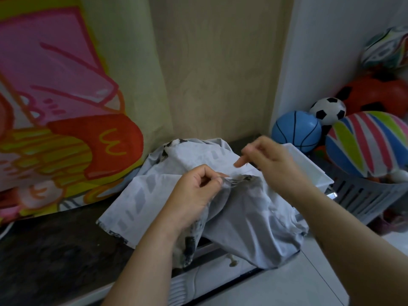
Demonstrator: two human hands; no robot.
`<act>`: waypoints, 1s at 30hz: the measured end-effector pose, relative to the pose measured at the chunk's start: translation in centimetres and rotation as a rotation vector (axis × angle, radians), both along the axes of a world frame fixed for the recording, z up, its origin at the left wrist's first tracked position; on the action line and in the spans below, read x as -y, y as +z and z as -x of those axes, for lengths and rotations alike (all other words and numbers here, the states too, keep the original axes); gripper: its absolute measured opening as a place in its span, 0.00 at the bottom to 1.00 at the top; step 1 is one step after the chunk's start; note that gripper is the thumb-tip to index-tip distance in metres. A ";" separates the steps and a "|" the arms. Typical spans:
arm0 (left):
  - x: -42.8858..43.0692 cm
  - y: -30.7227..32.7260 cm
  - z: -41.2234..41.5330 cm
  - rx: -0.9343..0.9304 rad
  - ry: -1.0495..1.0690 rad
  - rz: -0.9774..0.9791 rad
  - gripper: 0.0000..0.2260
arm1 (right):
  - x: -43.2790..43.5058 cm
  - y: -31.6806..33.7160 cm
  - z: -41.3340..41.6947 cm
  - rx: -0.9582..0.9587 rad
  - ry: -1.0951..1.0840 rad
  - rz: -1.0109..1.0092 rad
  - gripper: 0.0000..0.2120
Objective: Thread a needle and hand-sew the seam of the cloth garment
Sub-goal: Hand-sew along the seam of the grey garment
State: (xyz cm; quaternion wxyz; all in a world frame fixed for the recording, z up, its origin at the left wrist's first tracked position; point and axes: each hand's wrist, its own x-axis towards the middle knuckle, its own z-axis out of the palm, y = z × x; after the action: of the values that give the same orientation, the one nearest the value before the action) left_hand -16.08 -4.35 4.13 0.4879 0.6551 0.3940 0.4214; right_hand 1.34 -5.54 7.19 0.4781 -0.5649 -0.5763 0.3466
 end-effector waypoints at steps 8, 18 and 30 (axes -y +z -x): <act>0.0 0.0 0.4 -0.021 0.020 0.007 0.09 | 0.3 0.3 -1.3 0.555 0.111 0.083 0.07; -0.1 0.0 0.5 -0.053 0.028 0.013 0.10 | 0.2 1.6 -0.5 -1.021 0.126 0.139 0.07; 0.2 0.4 0.7 -0.067 0.103 0.028 0.07 | 1.2 1.4 0.3 0.016 0.285 0.073 0.03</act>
State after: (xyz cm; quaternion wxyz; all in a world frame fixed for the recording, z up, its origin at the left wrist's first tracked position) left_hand -16.73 -4.51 4.48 0.4613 0.6407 0.4493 0.4181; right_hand 1.03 -6.78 8.62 0.3989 -0.4971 -0.6413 0.4272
